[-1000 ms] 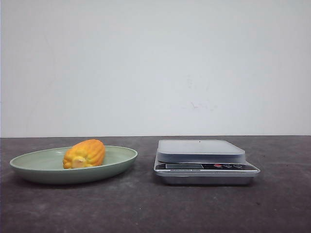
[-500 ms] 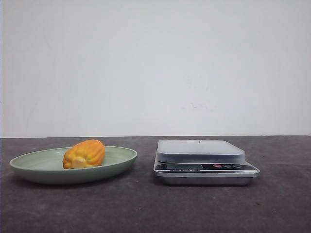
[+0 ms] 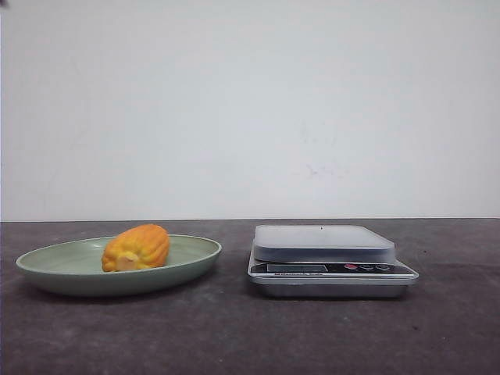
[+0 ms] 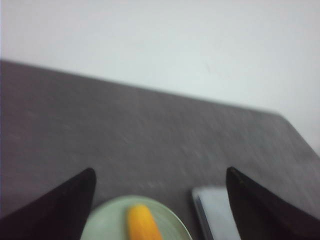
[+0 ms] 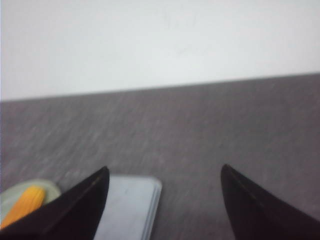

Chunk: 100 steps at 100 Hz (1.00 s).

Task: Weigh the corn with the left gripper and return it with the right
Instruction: 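Move the left gripper down toward the yellow corn cob on the plate, then close the left gripper on the end of the corn cob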

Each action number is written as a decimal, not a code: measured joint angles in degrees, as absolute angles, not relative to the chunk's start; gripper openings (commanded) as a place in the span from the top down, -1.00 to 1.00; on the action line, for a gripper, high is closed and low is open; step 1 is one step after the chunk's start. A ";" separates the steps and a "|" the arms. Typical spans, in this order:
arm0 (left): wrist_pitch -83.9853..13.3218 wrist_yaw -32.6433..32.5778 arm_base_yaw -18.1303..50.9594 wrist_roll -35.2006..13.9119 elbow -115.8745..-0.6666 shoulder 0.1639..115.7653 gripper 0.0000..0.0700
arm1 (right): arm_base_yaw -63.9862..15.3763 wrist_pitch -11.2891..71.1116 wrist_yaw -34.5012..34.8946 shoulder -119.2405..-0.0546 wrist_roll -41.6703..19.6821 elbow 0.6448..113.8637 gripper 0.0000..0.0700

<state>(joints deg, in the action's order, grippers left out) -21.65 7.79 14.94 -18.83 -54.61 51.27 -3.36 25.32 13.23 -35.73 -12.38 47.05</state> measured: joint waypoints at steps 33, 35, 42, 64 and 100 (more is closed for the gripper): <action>-19.59 3.70 23.94 -18.81 -54.59 75.13 -0.43 | -4.03 28.12 13.54 -36.32 -11.77 47.35 -0.28; -19.38 3.70 24.14 -18.81 -54.59 76.55 -0.43 | -4.03 28.12 13.54 -36.32 -11.77 47.35 -0.28; -18.63 3.55 24.77 -18.85 -54.59 81.14 -0.44 | -4.03 28.12 13.54 -36.32 -11.77 47.35 -0.28; -17.69 3.27 26.63 -19.03 -54.59 89.52 -0.44 | -4.03 28.62 13.50 -36.32 -11.25 47.42 -0.28; -16.88 2.81 27.92 -19.53 -54.59 92.18 0.97 | -4.03 29.63 13.50 -36.32 -10.68 47.44 -0.28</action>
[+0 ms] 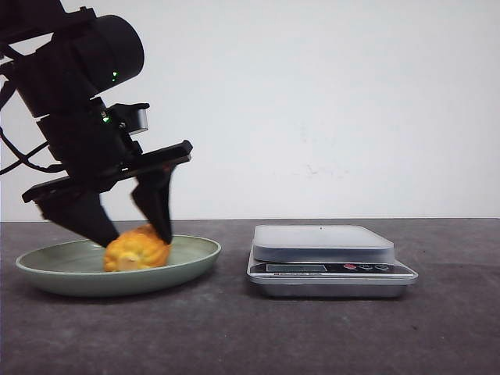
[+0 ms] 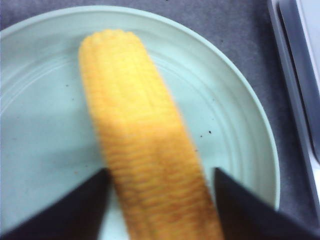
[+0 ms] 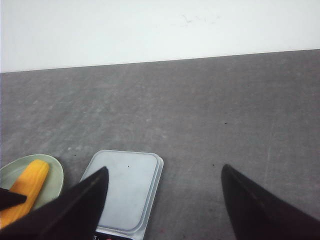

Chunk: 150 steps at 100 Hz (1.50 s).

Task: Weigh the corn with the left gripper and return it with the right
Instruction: 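Close the left gripper on the end of the corn cob, then lift the corn with the left gripper and lower it onto the scale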

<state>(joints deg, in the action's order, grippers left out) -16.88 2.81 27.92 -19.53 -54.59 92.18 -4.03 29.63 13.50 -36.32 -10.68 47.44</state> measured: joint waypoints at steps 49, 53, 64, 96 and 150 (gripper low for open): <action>-27.11 2.66 28.45 -18.37 -60.80 79.85 0.97 | -4.03 30.79 13.50 -36.32 -10.48 47.44 -0.28; -28.80 2.59 28.99 -17.76 -63.75 78.78 0.97 | -4.03 30.79 13.50 -36.32 -10.48 47.44 -0.28; -31.14 2.50 31.79 -17.15 -70.89 78.52 0.97 | -4.03 30.76 13.50 -36.32 -10.48 47.44 -0.28; -31.77 -1.43 41.85 -18.20 -86.67 92.40 0.97 | -4.03 30.70 13.50 -36.32 -10.48 47.44 -0.28; -29.67 -2.85 45.52 -20.62 -90.94 110.65 0.97 | -4.03 30.70 13.50 -36.32 -10.44 47.44 -0.28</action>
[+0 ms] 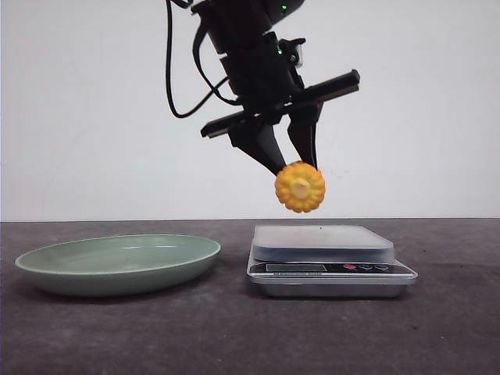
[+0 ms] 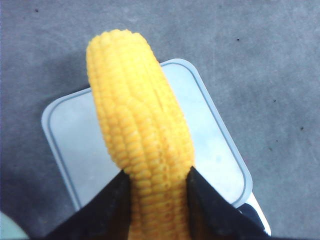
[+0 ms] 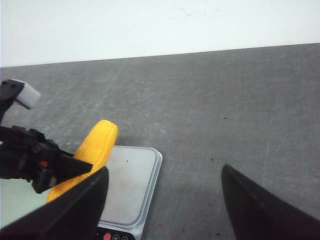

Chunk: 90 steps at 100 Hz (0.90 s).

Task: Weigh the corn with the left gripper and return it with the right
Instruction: 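Lift the corn with the left gripper and lower it onto the scale, then open the left gripper and raise it away from the scale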

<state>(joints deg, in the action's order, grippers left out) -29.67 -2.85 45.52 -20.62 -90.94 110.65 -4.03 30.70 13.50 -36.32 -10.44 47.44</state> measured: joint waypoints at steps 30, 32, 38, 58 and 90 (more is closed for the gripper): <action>-29.32 -2.90 45.52 -21.89 -90.96 114.08 0.62 | -4.03 30.85 13.50 -36.32 -10.33 47.44 -0.28; -29.32 -2.87 45.52 -21.89 -90.96 114.08 0.48 | -4.03 30.96 13.50 -36.32 -10.33 47.44 -0.28; -29.26 -2.87 45.52 -22.02 -90.94 114.19 0.05 | -4.03 31.27 13.50 -36.32 -10.33 47.44 -0.28; -28.34 -2.87 45.52 -22.04 -91.09 114.32 -0.37 | -4.03 32.34 13.50 -36.32 -10.28 47.44 -0.28; -33.50 -6.24 45.19 -16.93 -96.03 107.22 -0.37 | -4.03 32.45 13.50 -36.32 -10.26 47.44 -0.28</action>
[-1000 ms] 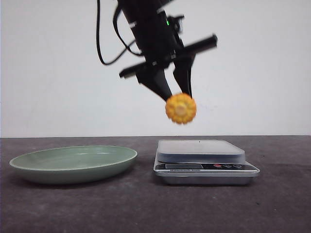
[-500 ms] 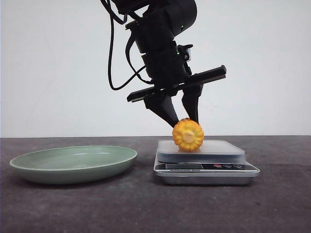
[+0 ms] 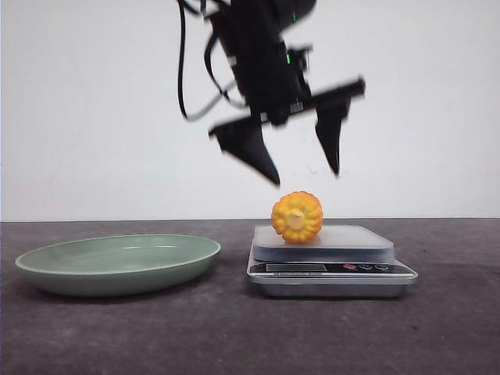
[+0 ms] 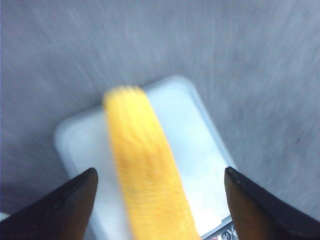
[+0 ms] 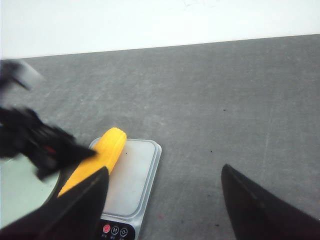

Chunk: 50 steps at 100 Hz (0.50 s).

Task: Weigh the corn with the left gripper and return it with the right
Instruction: 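Open the left gripper and raise it away from the scale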

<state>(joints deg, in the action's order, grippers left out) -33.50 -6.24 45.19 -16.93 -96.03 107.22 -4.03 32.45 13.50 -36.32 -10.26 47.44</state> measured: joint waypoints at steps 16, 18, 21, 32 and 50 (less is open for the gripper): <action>-35.09 -10.37 40.69 -12.88 -97.10 93.27 -0.37 | -4.03 33.26 13.50 -36.32 -10.24 47.44 -0.28; -35.48 -10.87 39.72 -12.56 -97.21 91.42 -0.37 | -4.03 33.32 13.50 -36.32 -10.24 47.44 -0.28; -36.25 -11.55 38.20 -12.14 -97.34 88.68 -0.36 | -4.03 33.43 13.50 -36.32 -10.24 47.44 -0.28; -40.64 -13.56 32.49 -11.09 -97.34 79.29 -0.36 | -4.21 33.63 13.52 -36.32 -10.24 47.44 -0.28; -50.35 -17.58 23.42 -9.74 -97.34 64.79 -0.36 | -5.80 33.63 13.52 -36.32 -10.24 47.44 -0.28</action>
